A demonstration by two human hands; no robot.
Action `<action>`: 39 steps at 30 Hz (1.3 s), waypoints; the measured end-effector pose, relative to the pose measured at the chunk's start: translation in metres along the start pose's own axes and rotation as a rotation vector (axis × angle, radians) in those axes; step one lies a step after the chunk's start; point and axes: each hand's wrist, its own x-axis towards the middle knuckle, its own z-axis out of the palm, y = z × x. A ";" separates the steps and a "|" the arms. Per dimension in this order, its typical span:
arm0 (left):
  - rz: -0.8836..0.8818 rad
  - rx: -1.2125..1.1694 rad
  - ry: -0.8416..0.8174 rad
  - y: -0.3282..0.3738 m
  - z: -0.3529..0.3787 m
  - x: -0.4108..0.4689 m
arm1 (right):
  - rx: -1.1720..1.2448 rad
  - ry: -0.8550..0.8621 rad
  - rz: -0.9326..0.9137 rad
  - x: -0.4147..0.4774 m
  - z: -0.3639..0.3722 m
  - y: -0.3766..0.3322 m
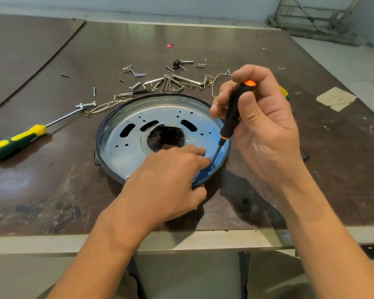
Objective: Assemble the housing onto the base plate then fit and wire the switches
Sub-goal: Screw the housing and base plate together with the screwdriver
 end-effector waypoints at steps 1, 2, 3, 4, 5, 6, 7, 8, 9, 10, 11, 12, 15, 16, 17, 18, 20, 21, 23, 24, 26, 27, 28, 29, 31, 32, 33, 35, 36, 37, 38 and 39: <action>0.003 0.005 0.000 0.000 0.000 0.000 | 0.013 -0.001 0.002 0.000 0.000 0.001; 0.007 0.011 0.002 0.000 0.000 0.000 | 0.027 0.000 0.000 0.000 0.001 0.001; 0.011 0.017 0.004 0.000 0.000 0.000 | 0.036 0.005 -0.004 0.000 0.001 0.002; 0.014 0.021 0.004 0.000 0.000 0.000 | 0.035 0.014 -0.009 0.001 0.002 0.003; 0.013 0.023 0.003 0.000 0.000 0.000 | 0.025 0.028 -0.013 0.001 0.002 0.005; 0.011 0.022 0.003 0.000 0.001 0.000 | 0.011 0.047 -0.018 0.001 0.003 0.006; 0.008 0.018 0.004 0.000 0.001 0.000 | -0.004 0.070 -0.025 0.001 0.003 0.007; 0.007 0.016 0.006 0.000 0.001 0.001 | -0.021 0.097 -0.033 0.001 0.003 0.007; 0.009 0.017 0.009 0.000 0.001 0.001 | -0.039 0.130 -0.041 0.000 0.003 0.008; 0.012 0.019 0.013 0.000 0.002 0.001 | -0.048 0.161 -0.047 0.000 0.003 0.008; 0.014 0.020 0.018 0.000 0.003 0.001 | -0.049 0.185 -0.047 0.000 0.003 0.009; 0.015 0.021 0.021 0.000 0.003 0.001 | -0.047 0.198 -0.042 0.001 0.004 0.008; 0.018 0.014 0.027 -0.001 0.003 0.001 | 0.036 0.150 0.002 0.002 0.009 0.008; 0.017 0.015 0.026 -0.001 0.003 0.001 | 0.088 0.136 0.022 0.002 0.010 0.008; 0.018 0.017 0.025 -0.002 0.003 0.001 | 0.123 0.135 0.038 0.002 0.010 0.008; 0.020 0.019 0.024 -0.002 0.004 0.001 | 0.135 0.139 0.045 0.002 0.009 0.009; 0.021 0.022 0.026 -0.002 0.004 0.001 | 0.090 0.153 0.029 0.001 0.010 0.009; 0.021 0.023 0.029 -0.002 0.003 0.001 | 0.069 0.161 0.004 0.001 0.011 0.009; 0.020 0.021 0.031 -0.002 0.004 0.001 | 0.034 0.213 -0.043 0.000 0.012 0.009; 0.018 0.020 0.030 -0.002 0.004 0.000 | 0.011 0.230 -0.053 0.000 0.011 0.009; 0.017 0.019 0.030 -0.001 0.004 0.001 | -0.028 0.220 -0.049 0.000 0.011 0.009; 0.019 0.016 0.030 -0.001 0.004 0.001 | -0.013 0.196 -0.041 -0.001 0.010 0.009; 0.020 0.012 0.030 -0.001 0.003 0.001 | 0.034 0.175 -0.021 -0.001 0.010 0.009; 0.022 0.009 0.030 -0.001 0.003 0.001 | 0.080 0.178 -0.003 -0.002 0.009 0.008; 0.024 0.009 0.031 -0.001 0.003 0.001 | 0.110 0.174 0.025 -0.002 0.008 0.005; 0.024 0.011 0.030 -0.001 0.003 0.001 | 0.092 0.172 0.025 -0.002 0.008 0.004; 0.024 0.013 0.029 -0.001 0.003 0.001 | 0.067 0.173 0.012 -0.002 0.009 0.003; 0.020 0.014 0.029 -0.001 0.002 0.001 | 0.025 0.226 -0.023 -0.002 0.009 0.004; 0.019 0.015 0.030 -0.001 0.002 0.001 | 0.009 0.255 -0.035 -0.002 0.008 0.005; 0.018 0.017 0.030 -0.001 0.002 0.001 | -0.003 0.270 -0.039 -0.001 0.008 0.006; 0.018 0.019 0.030 -0.001 0.002 0.001 | 0.009 0.266 -0.035 -0.001 0.008 0.006; 0.019 0.019 0.028 -0.001 0.003 0.001 | 0.049 0.245 -0.023 -0.001 0.009 0.006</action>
